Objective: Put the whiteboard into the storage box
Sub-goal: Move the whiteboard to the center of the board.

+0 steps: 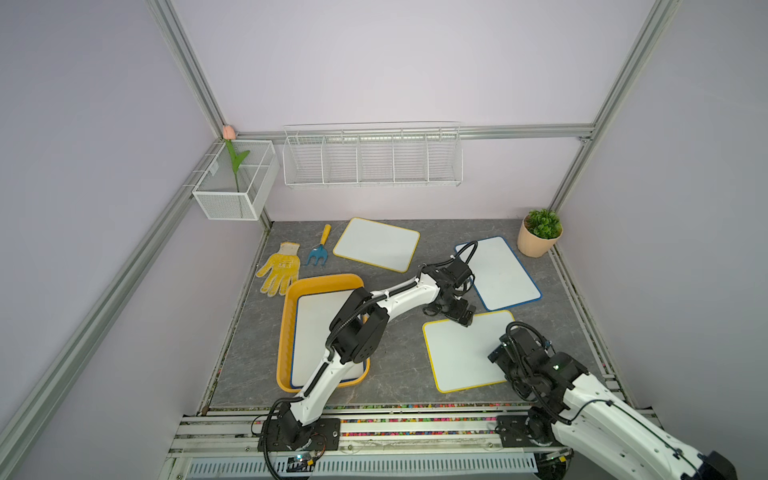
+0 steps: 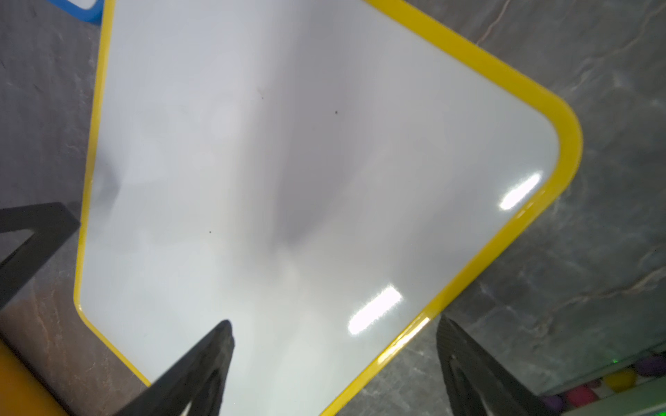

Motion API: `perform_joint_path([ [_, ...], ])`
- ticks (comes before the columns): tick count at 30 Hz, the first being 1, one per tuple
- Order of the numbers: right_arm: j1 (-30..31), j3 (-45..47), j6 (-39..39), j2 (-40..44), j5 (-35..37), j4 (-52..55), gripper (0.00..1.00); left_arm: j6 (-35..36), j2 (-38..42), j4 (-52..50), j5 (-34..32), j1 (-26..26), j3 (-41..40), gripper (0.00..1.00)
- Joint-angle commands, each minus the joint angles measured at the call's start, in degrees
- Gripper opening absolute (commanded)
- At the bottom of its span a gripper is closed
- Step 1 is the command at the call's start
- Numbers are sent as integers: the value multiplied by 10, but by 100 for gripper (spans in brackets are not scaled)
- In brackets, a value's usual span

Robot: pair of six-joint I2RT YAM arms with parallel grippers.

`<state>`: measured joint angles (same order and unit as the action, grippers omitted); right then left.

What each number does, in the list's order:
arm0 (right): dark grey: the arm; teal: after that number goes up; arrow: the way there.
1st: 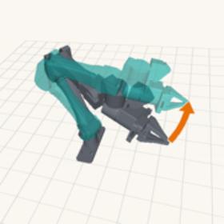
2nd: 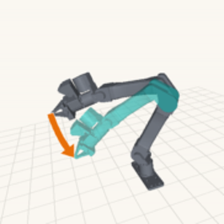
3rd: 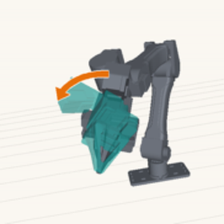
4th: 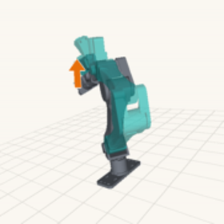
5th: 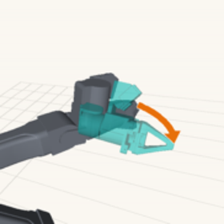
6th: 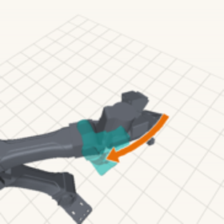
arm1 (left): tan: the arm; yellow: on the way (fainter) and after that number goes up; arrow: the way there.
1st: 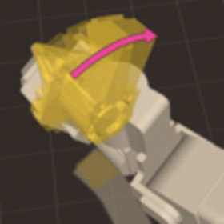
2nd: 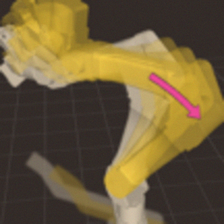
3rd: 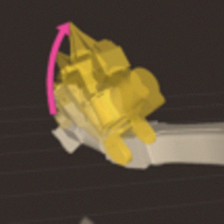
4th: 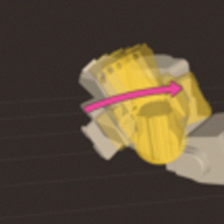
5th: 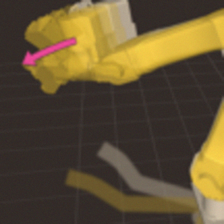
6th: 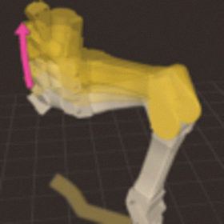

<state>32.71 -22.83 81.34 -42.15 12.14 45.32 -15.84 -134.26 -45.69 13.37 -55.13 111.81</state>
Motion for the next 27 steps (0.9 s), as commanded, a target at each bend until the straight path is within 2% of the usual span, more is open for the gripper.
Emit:
perform_joint_path([
  [1, -2, 8, 7, -5, -12, 7, 90, -3, -30, -9, 3, -3, 6, 100],
  [13, -2, 35, 5, -41, -49, -84, 89, -5, -25, -2, 14, -2, -12, 100],
  [19, -2, 50, 11, -57, -66, -153, 89, 0, -6, 13, 19, -3, -52, 100],
  [27, 5, 36, 5, -93, -68, -184, 89, 3, 29, 35, 19, -1, -127, 100],
])
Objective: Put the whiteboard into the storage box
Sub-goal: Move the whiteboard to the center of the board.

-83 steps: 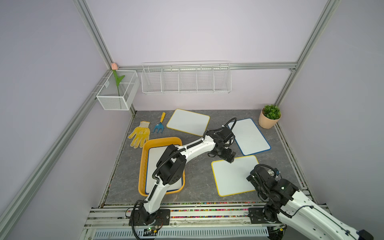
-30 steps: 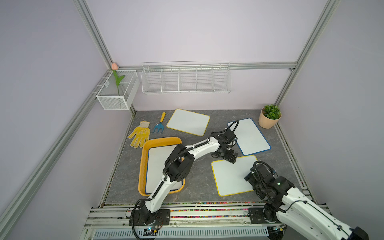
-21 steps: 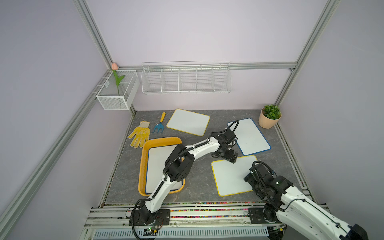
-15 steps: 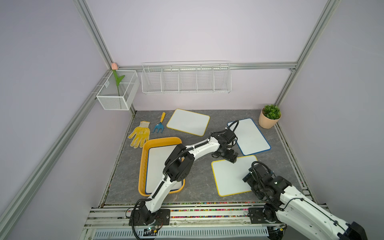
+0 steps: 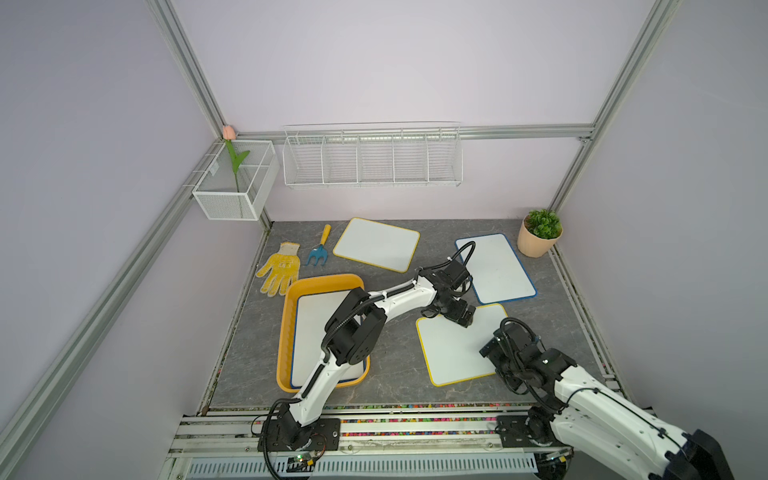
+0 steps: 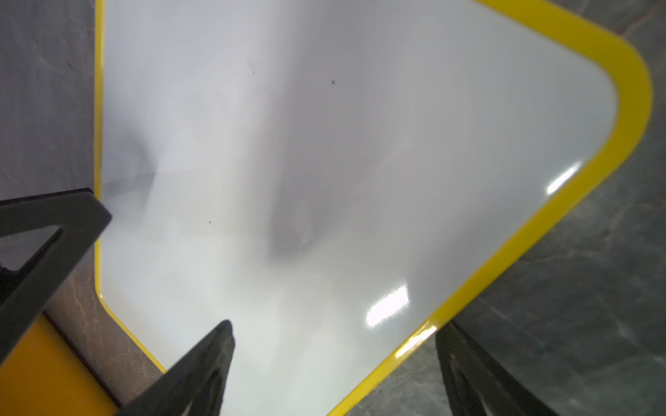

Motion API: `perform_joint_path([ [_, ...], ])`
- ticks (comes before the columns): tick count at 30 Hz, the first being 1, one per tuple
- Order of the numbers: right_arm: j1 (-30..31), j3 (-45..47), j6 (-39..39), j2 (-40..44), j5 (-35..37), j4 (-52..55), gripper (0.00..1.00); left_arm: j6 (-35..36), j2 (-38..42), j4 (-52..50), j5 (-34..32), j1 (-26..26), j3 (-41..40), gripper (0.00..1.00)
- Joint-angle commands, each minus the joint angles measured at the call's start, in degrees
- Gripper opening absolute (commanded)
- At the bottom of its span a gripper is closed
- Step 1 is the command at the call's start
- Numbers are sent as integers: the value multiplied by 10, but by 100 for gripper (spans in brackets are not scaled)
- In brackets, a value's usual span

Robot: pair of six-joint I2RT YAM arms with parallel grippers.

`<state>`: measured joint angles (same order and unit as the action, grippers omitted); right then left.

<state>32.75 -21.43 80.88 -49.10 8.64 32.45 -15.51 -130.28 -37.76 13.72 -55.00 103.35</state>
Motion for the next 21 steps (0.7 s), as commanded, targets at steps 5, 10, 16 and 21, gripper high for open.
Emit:
perform_joint_path([
  [5, 27, 16, 19, -51, -30, -84, 89, -11, 30, -23, 13, 9, -107, 100],
  [10, 64, -6, 29, -103, -20, -112, 89, -20, 70, 2, 10, 21, -170, 100],
  [16, 109, -47, 44, -190, -15, -154, 89, -33, 114, 13, -6, 30, -233, 100],
  [21, 126, -84, 29, -257, -25, -182, 89, -70, 176, 62, -1, 53, -319, 100],
])
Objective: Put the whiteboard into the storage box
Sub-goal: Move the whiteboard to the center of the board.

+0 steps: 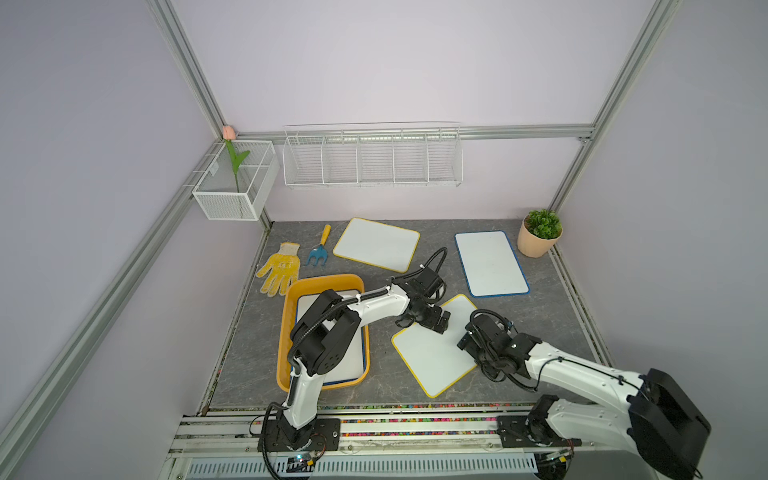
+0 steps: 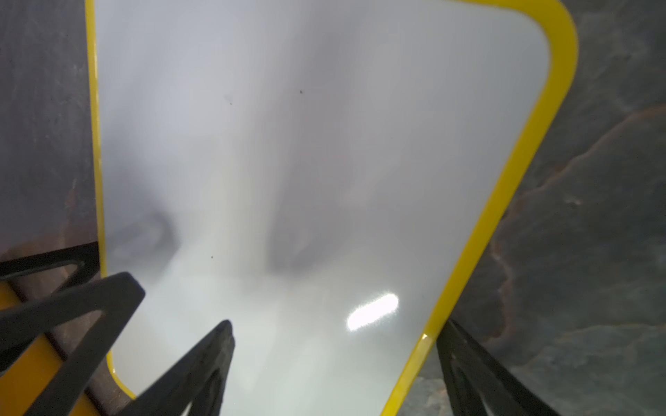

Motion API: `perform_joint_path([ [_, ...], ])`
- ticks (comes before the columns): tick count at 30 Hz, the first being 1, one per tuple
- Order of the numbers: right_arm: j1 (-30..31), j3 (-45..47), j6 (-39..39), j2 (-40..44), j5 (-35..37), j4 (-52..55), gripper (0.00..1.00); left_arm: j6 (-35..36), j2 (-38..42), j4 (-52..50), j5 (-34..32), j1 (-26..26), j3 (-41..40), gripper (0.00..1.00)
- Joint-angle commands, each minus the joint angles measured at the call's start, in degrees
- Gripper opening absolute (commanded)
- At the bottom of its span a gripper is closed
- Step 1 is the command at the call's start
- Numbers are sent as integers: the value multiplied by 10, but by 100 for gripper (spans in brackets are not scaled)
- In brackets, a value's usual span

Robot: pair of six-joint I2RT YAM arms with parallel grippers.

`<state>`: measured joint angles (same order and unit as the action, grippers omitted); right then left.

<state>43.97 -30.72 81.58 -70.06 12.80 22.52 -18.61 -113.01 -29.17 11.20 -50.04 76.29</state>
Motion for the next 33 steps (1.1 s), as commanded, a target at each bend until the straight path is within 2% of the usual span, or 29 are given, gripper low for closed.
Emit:
perform_joint_path([
  [1, 14, 0, 11, -57, -68, -84, 90, -41, 14, -20, 23, 6, -61, 99],
  [6, 14, -37, -41, -90, -66, -96, 89, -51, 48, -12, 19, 6, -95, 99],
  [17, -20, -133, -181, -172, -117, -121, 90, -79, 73, 30, 24, 6, -147, 99],
  [24, -64, -178, -241, -210, -158, -129, 89, -87, 78, 32, 27, 6, -148, 98],
  [33, -81, -243, -285, -274, -195, -136, 89, -87, 90, 13, 26, 4, -136, 98],
])
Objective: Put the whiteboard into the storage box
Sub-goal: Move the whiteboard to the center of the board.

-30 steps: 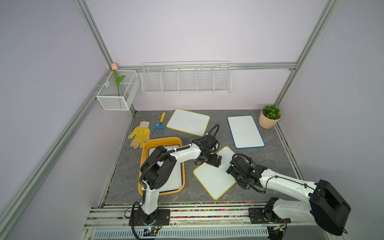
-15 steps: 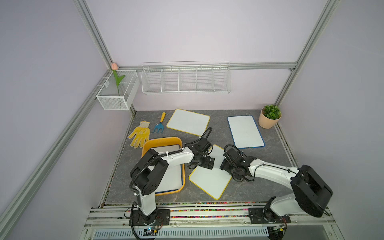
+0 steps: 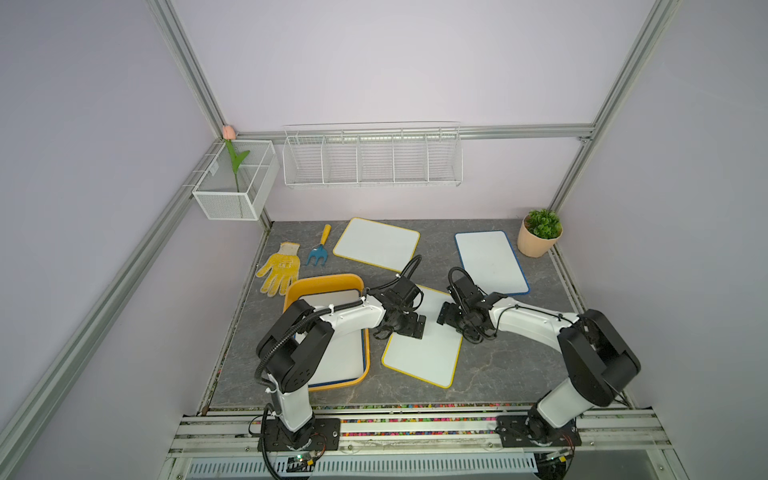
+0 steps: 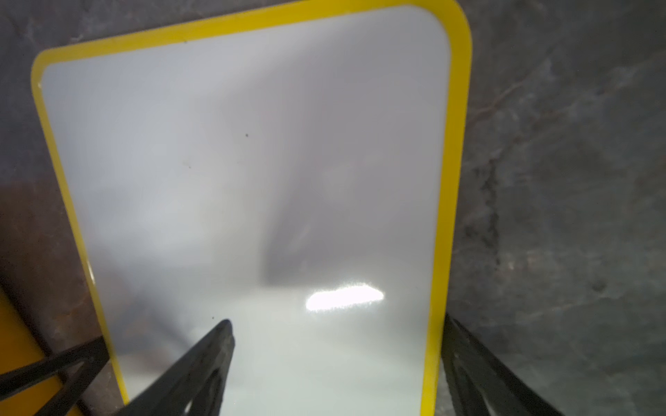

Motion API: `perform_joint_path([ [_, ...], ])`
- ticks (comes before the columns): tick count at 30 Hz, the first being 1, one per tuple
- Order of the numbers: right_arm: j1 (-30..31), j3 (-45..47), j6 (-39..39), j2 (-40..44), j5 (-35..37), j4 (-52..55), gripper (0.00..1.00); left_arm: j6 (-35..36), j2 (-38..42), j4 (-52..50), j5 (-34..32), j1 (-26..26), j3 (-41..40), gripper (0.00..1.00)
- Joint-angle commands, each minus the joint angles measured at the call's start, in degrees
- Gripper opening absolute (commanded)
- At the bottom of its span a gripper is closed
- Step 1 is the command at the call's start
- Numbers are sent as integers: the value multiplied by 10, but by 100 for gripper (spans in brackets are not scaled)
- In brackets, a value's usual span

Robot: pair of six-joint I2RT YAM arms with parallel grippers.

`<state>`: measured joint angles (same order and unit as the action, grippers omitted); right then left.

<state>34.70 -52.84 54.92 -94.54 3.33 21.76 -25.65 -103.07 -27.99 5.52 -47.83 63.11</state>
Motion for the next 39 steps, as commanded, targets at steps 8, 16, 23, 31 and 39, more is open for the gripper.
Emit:
perform_joint_path([
  [8, 2, -58, -43, -61, -99, -120, 90, -24, -4, 2, 82, -25, 0, 98],
  [16, -30, -80, -94, -77, -111, -122, 90, -22, -37, 14, 79, -36, 38, 98],
  [23, -58, -107, -158, -87, -121, -112, 89, -18, -71, -11, 49, -33, 97, 98],
  [31, -65, -93, -233, -23, -79, -86, 89, -72, -11, 32, 3, 3, 45, 99],
  [39, -68, -27, -275, 51, -30, -102, 89, -137, 0, 68, -33, 3, 27, 99],
])
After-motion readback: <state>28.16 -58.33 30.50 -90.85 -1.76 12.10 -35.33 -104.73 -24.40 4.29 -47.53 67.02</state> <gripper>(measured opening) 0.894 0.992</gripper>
